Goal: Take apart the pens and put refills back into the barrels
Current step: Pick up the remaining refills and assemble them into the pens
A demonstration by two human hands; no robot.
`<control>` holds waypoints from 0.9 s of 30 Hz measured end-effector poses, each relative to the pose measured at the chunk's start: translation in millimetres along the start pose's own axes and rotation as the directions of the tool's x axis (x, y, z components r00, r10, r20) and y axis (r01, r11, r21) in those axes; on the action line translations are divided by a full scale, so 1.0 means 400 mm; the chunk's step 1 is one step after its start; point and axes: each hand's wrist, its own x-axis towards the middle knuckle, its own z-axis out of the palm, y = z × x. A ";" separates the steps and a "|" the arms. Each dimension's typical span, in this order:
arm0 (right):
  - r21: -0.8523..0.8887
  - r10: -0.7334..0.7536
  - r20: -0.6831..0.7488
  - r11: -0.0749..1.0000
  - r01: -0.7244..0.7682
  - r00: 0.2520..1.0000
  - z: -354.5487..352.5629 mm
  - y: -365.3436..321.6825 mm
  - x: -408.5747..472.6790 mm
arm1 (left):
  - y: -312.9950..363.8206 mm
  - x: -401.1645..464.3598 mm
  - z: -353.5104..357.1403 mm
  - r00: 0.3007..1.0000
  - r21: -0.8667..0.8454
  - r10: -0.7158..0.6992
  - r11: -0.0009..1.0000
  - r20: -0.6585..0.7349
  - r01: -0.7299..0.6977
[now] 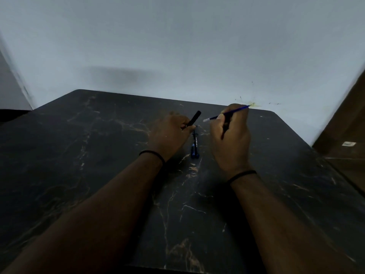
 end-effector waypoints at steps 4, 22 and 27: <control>0.106 -0.041 -0.032 0.993 0.044 0.999 0.003 -0.001 0.000 | -0.002 -0.001 0.001 0.998 0.039 0.051 0.998 -0.033 -0.050; -0.062 0.035 0.196 0.998 -0.023 0.980 0.007 0.020 0.005 | 0.020 -0.012 -0.012 0.994 -0.052 0.105 0.993 -0.040 -0.107; -0.103 -0.014 0.236 0.994 0.039 0.972 0.009 0.028 0.005 | 0.031 -0.014 -0.012 0.989 -0.106 0.150 0.983 0.004 -0.149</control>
